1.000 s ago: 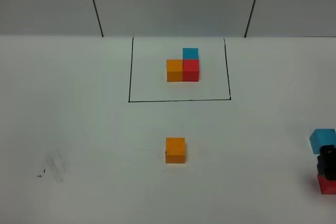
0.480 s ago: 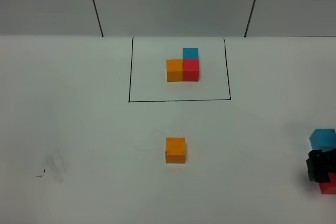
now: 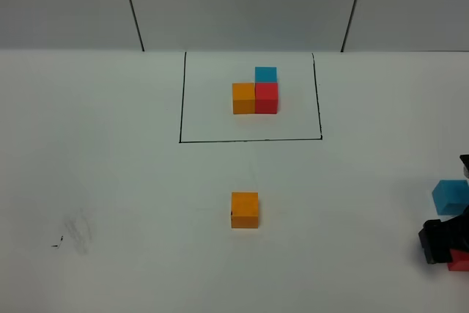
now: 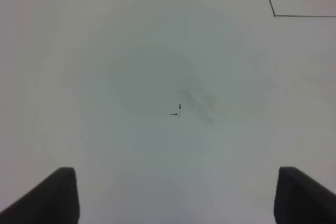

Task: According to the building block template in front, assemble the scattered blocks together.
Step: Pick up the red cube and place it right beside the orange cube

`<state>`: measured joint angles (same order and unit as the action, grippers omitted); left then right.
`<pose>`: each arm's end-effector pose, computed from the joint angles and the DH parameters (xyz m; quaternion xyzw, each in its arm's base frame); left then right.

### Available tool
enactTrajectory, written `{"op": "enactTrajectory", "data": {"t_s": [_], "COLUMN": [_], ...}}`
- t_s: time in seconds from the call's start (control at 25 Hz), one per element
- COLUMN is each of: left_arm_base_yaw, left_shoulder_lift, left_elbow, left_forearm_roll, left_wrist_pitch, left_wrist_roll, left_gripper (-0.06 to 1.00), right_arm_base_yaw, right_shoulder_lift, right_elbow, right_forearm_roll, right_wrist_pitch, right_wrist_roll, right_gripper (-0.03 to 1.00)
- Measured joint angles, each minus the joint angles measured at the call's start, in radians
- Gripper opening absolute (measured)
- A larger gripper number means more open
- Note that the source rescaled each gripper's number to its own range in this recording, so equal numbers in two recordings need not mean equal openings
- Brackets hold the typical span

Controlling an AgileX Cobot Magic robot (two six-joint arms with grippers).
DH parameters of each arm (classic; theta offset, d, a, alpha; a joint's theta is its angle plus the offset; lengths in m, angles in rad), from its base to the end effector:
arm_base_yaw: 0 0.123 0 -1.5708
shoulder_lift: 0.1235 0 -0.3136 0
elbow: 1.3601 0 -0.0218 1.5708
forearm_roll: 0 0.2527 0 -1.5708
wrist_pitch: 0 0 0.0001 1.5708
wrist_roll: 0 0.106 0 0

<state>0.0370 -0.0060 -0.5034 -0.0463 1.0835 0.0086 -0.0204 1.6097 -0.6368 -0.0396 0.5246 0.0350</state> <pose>-0.0209 -0.0051 0.2702 -0.0109 0.8564 -0.0114 0.5161 0.2443 -0.0071 0.1460 0.0113 0.9967 -0.0107 0.0802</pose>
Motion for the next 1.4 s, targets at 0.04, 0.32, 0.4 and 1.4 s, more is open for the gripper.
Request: {"op": "enactTrajectory", "data": {"t_s": [0.04,0.32,0.4,1.4], "left_arm_base_yaw": [0.0,0.0,0.0,0.0], "left_shoulder_lift": [0.0,0.0,0.0,0.0], "left_elbow": [0.0,0.0,0.0,0.0], "left_forearm_roll": [0.0,0.0,0.0,0.0], "left_wrist_pitch": [0.0,0.0,0.0,0.0], "left_wrist_roll": [0.0,0.0,0.0,0.002], "left_gripper": [0.64,0.64,0.64,0.64], "right_arm_base_yaw": [0.0,0.0,0.0,0.0], "right_shoulder_lift": [0.002,0.037,0.042,0.041], "right_elbow": [0.0,0.0,0.0,-0.002], "right_forearm_roll": [0.0,0.0,0.0,-0.008], "right_wrist_pitch": [-0.004,-0.023,-0.027,-0.034], "right_wrist_roll": [0.0,0.0,0.0,0.0], "right_gripper": [0.79,0.73,0.73,0.19]}}
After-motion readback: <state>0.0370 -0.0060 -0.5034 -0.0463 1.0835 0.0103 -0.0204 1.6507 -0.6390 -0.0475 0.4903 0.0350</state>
